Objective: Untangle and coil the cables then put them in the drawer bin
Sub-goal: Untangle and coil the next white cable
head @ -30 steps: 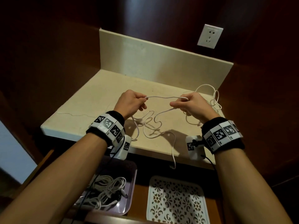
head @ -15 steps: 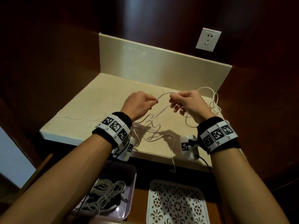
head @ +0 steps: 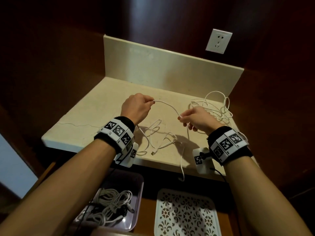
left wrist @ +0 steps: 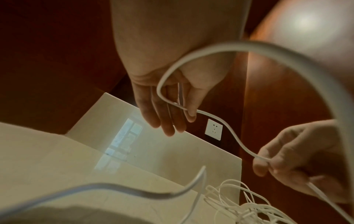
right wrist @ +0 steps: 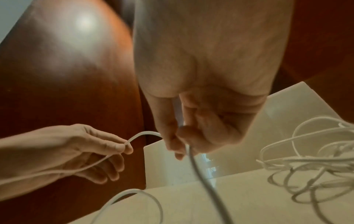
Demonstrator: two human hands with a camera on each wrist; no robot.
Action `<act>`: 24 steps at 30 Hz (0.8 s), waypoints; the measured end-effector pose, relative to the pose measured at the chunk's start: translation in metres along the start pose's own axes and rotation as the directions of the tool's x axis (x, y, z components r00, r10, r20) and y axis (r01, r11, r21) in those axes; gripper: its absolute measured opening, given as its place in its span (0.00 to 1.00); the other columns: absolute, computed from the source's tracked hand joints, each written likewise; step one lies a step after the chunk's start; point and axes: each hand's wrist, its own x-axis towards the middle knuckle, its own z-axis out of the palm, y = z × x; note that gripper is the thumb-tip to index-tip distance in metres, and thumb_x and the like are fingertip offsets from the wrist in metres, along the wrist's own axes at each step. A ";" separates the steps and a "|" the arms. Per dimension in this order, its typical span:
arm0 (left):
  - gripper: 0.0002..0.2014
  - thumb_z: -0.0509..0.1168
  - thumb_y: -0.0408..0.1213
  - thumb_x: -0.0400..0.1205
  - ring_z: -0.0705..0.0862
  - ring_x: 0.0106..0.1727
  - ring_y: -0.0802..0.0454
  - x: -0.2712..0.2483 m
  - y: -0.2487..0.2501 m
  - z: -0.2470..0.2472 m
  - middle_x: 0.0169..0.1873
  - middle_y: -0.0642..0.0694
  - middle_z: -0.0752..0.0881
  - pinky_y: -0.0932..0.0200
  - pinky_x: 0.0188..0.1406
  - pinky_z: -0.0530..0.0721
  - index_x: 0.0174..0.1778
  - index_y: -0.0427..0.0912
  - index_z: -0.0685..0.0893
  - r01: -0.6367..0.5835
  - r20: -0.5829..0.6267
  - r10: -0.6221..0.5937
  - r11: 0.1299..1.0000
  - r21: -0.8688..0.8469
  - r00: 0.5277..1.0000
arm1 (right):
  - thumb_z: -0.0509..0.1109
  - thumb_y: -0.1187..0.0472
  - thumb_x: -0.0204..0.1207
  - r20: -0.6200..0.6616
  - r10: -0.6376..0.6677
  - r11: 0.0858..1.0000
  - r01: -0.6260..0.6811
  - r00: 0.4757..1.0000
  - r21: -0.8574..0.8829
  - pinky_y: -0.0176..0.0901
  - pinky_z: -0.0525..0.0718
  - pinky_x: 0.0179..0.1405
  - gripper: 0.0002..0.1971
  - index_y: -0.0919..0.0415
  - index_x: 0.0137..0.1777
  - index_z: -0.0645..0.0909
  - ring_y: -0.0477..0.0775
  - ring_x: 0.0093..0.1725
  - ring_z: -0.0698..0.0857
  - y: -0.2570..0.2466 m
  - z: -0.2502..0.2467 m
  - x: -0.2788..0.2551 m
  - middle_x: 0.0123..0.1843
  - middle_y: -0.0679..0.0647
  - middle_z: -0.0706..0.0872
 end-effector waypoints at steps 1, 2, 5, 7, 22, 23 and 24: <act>0.12 0.64 0.46 0.84 0.87 0.51 0.45 0.000 -0.001 0.001 0.47 0.47 0.92 0.50 0.54 0.84 0.57 0.50 0.90 0.008 -0.015 -0.008 1.000 0.005 1.000 | 0.69 0.66 0.79 -0.018 0.021 0.995 -0.022 1.000 -0.097 0.37 0.71 0.25 0.07 0.67 0.48 0.87 0.49 0.29 0.77 0.002 0.000 0.001 0.33 0.54 0.83; 0.12 0.64 0.46 0.84 0.87 0.51 0.45 0.001 -0.002 0.001 0.47 0.47 0.92 0.50 0.54 0.84 0.57 0.50 0.90 0.016 -0.032 -0.016 1.000 0.005 0.999 | 0.69 0.64 0.79 -0.039 0.036 0.986 -0.042 0.999 -0.160 0.38 0.71 0.26 0.07 0.67 0.46 0.88 0.49 0.30 0.77 0.003 -0.001 0.002 0.32 0.53 0.84; 0.13 0.62 0.45 0.84 0.86 0.53 0.43 0.000 -0.002 0.001 0.49 0.46 0.91 0.49 0.54 0.84 0.57 0.50 0.90 0.020 -0.036 -0.018 0.998 0.053 0.999 | 0.69 0.58 0.81 -0.105 0.046 0.992 -0.058 0.993 -0.115 0.38 0.70 0.27 0.12 0.63 0.40 0.88 0.48 0.28 0.78 0.010 -0.003 0.002 0.30 0.51 0.85; 0.13 0.61 0.41 0.85 0.85 0.54 0.41 -0.002 0.001 0.001 0.51 0.45 0.91 0.49 0.54 0.83 0.57 0.49 0.90 0.012 0.004 -0.013 0.986 0.168 1.000 | 0.67 0.54 0.82 -0.164 -0.011 1.000 0.010 0.986 -0.009 0.38 0.72 0.28 0.13 0.59 0.41 0.88 0.48 0.28 0.78 0.010 -0.003 0.001 0.29 0.51 0.86; 0.63 0.77 0.50 0.73 0.84 0.59 0.39 -0.011 0.036 0.024 0.68 0.36 0.80 0.44 0.59 0.82 0.82 0.44 0.29 -0.197 0.321 0.136 0.967 0.164 0.937 | 0.64 0.56 0.85 -0.209 -0.224 0.878 0.290 0.952 0.380 0.37 0.63 0.23 0.14 0.64 0.49 0.88 0.48 0.24 0.66 -0.026 -0.004 0.001 0.24 0.52 0.74; 0.59 0.76 0.47 0.75 0.85 0.55 0.39 -0.010 0.036 0.025 0.62 0.36 0.84 0.44 0.55 0.83 0.83 0.43 0.33 -0.188 0.294 0.139 0.971 0.147 0.946 | 0.64 0.56 0.85 -0.206 -0.223 0.877 0.288 0.953 0.385 0.37 0.63 0.22 0.14 0.64 0.49 0.88 0.48 0.25 0.66 -0.027 -0.004 0.001 0.24 0.52 0.74; 0.54 0.75 0.43 0.76 0.85 0.53 0.39 -0.009 0.035 0.026 0.56 0.37 0.87 0.44 0.53 0.83 0.84 0.41 0.39 -0.177 0.266 0.144 0.979 0.105 0.953 | 0.65 0.56 0.85 -0.208 -0.223 0.879 0.289 0.952 0.378 0.38 0.63 0.22 0.14 0.64 0.49 0.88 0.48 0.24 0.65 -0.028 -0.005 0.001 0.24 0.51 0.74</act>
